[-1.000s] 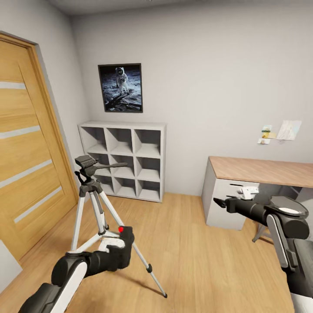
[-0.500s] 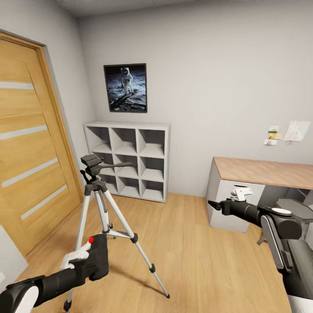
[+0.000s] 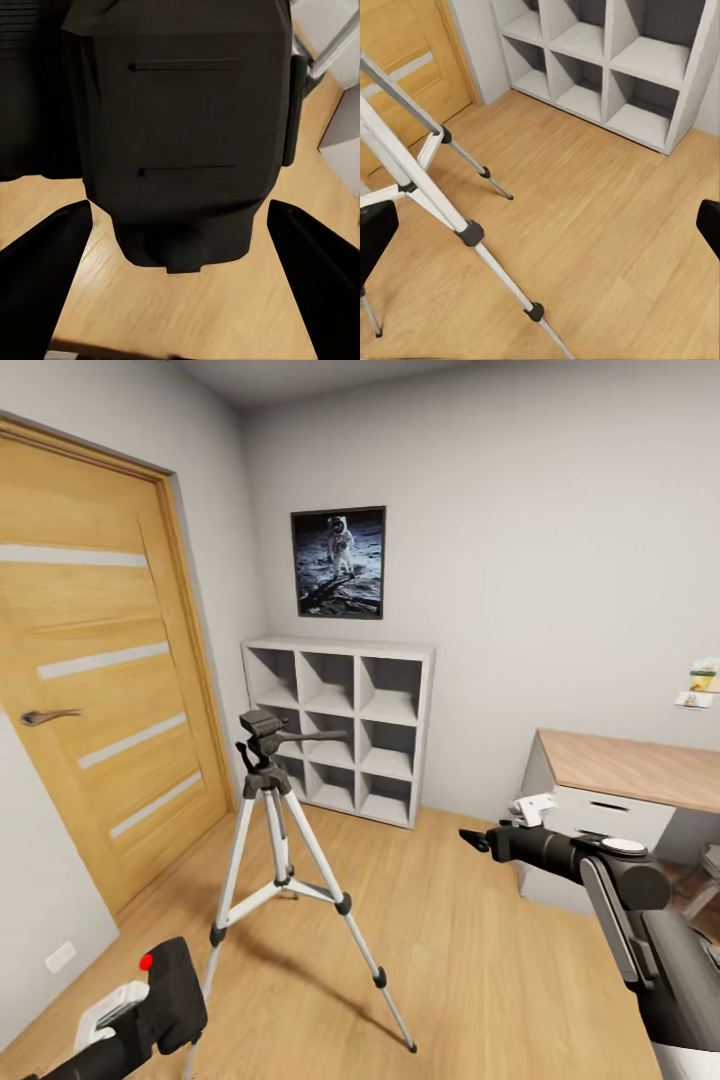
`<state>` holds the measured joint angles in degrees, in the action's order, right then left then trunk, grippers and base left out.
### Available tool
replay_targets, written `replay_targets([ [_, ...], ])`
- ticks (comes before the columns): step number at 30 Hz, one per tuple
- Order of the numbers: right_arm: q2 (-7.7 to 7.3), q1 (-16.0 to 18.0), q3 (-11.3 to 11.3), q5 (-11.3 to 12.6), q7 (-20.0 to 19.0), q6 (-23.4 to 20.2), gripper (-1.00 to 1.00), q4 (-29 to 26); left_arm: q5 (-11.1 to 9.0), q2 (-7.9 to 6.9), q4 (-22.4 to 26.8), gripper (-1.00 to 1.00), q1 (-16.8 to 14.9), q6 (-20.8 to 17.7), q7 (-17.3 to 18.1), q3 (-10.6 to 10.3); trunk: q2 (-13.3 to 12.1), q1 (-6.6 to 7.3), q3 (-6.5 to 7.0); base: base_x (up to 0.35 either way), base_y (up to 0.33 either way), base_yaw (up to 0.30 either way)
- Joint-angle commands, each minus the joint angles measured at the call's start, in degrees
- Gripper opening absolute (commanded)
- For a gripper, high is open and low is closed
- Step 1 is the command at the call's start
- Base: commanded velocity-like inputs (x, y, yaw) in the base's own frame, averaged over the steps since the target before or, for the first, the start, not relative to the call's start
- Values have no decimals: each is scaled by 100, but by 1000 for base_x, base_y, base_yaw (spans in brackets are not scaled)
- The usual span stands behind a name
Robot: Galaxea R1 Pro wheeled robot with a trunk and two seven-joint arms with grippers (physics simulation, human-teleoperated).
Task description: Attach the digital camera to the camera tripod in the bedroom.
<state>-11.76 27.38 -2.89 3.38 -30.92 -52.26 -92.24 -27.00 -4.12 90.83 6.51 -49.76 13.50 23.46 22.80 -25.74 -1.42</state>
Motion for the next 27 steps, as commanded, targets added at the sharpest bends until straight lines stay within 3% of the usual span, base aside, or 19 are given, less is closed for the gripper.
replay_targets([
  [1, -1, 5, 1, 33, -28, -39, 100, -4, 1, 19, -9, -100, 0, -21, 23, 35, 12, -4, -12, 0, 0, 279],
  [9, 4, -15, 26, 20, -116, -28, 100, 5, 10, 83, -193, -100, 18, 140, -11, 145, 12, -4, -12, 19, 0, 280],
  [10, 6, -25, 106, 10, -128, -23, 100, 16, 10, 100, -405, -100, 23, 388, -2, 223, 12, -4, -12, 236, 0, 280],
  [12, 6, -27, 142, 7, -130, -22, 100, 21, 11, 101, -465, -100, 34, 484, 6, 244, 12, -4, -12, 251, 0, 280],
  [22, 7, -37, 203, -2, -141, -15, 100, 30, 3, 85, -562, -100, 134, 703, 7, 300, 12, -4, -12, 301, -26, 280],
  [27, 7, -44, 208, -3, -142, -13, 100, 31, 7, 126, -577, -100, 150, 728, -22, 673, 12, -4, -12, 314, -123, 279],
])
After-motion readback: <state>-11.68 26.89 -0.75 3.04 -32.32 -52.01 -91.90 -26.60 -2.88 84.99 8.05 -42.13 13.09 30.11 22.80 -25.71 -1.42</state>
